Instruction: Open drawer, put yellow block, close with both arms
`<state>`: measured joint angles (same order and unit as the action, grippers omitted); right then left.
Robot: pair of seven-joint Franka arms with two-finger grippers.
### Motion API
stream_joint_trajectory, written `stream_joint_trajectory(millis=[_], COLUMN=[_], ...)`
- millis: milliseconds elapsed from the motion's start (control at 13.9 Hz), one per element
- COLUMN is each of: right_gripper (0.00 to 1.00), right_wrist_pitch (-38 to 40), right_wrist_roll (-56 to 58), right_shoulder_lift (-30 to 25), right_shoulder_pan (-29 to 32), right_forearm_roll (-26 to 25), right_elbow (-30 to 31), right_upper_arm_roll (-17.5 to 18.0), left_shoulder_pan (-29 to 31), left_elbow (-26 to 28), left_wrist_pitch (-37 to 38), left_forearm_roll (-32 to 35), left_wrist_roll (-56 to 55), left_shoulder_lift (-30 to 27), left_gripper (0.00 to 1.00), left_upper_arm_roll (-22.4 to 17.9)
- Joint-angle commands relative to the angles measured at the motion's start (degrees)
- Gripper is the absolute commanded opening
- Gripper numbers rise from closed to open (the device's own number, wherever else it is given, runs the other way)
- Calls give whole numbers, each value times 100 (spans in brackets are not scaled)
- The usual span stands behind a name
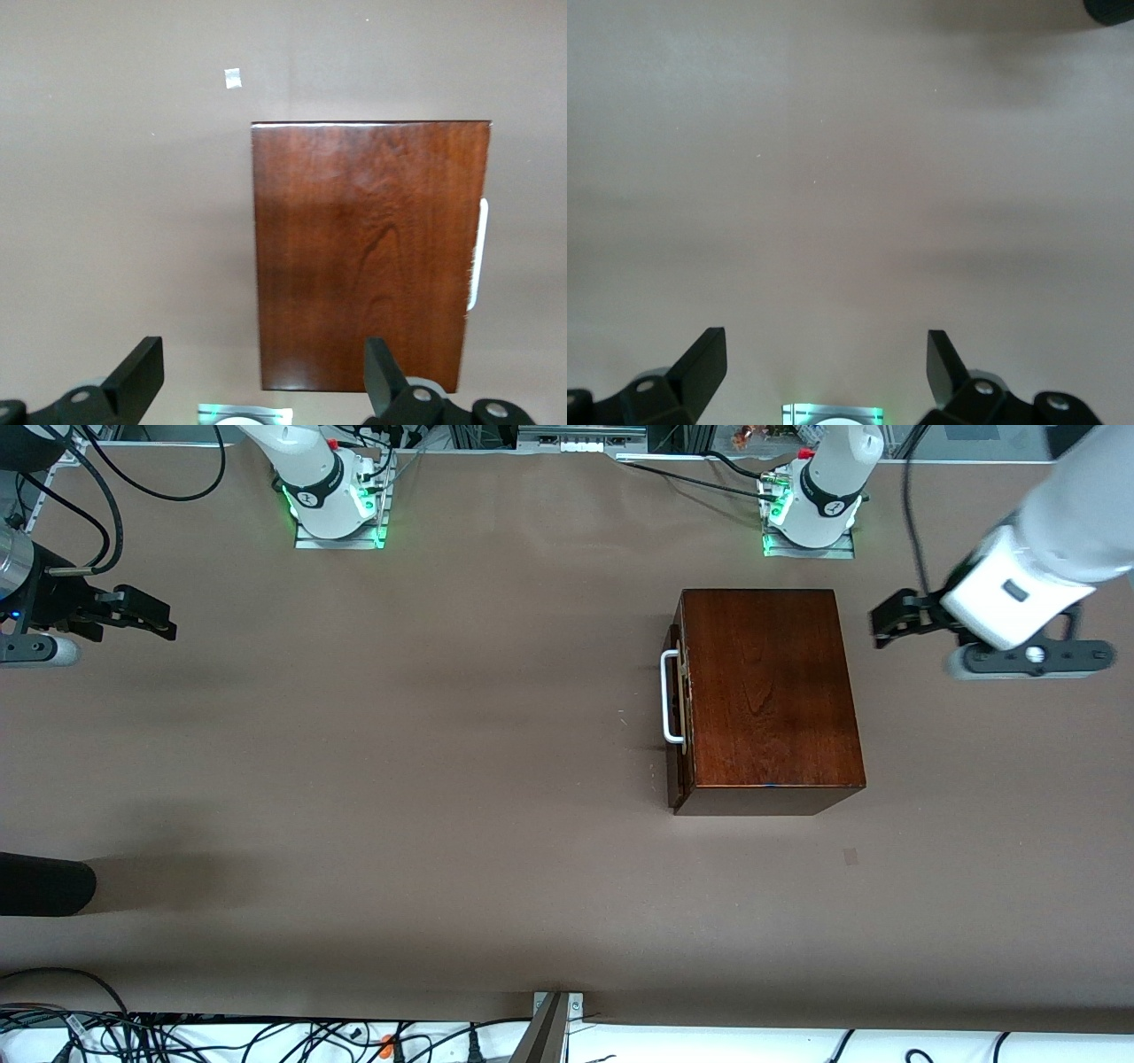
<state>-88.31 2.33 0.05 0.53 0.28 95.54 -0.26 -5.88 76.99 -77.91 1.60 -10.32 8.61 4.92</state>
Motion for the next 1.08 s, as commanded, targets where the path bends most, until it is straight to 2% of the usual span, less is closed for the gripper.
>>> stream_joint_trajectory(millis=[0, 144, 216, 431, 1006], right_gripper=[100, 100, 100, 100, 100], right_wrist_pitch=[148, 148, 148, 148, 139], right_wrist_roll=[66, 57, 49, 57, 66], right_shoulder_lift=[-5, -5, -5, -5, 4], right_shoulder_pan=[105, 96, 96, 96, 96], right_forearm_roll=[69, 69, 69, 77, 77], right_elbow=[-106, -115, -106, -106, -106], right_upper_arm_roll=[79, 97, 97, 106, 97], left_shoulder_pan=[-36, -36, -36, -36, 34], left_elbow=[1209, 1659, 1713, 1722, 1731], left_wrist_pitch=[-715, -936, -937, -893, -867], left_forearm_roll=[-142, -256, -256, -256, -256], left_wrist_roll=[730, 1005, 1006, 1014, 1006], left_shoulder_lift=[-814, -1106, -1142, -1194, -1195], left_gripper=[100, 100, 100, 100, 100], left_upper_arm_roll=[-323, -587, -614, -720, -650])
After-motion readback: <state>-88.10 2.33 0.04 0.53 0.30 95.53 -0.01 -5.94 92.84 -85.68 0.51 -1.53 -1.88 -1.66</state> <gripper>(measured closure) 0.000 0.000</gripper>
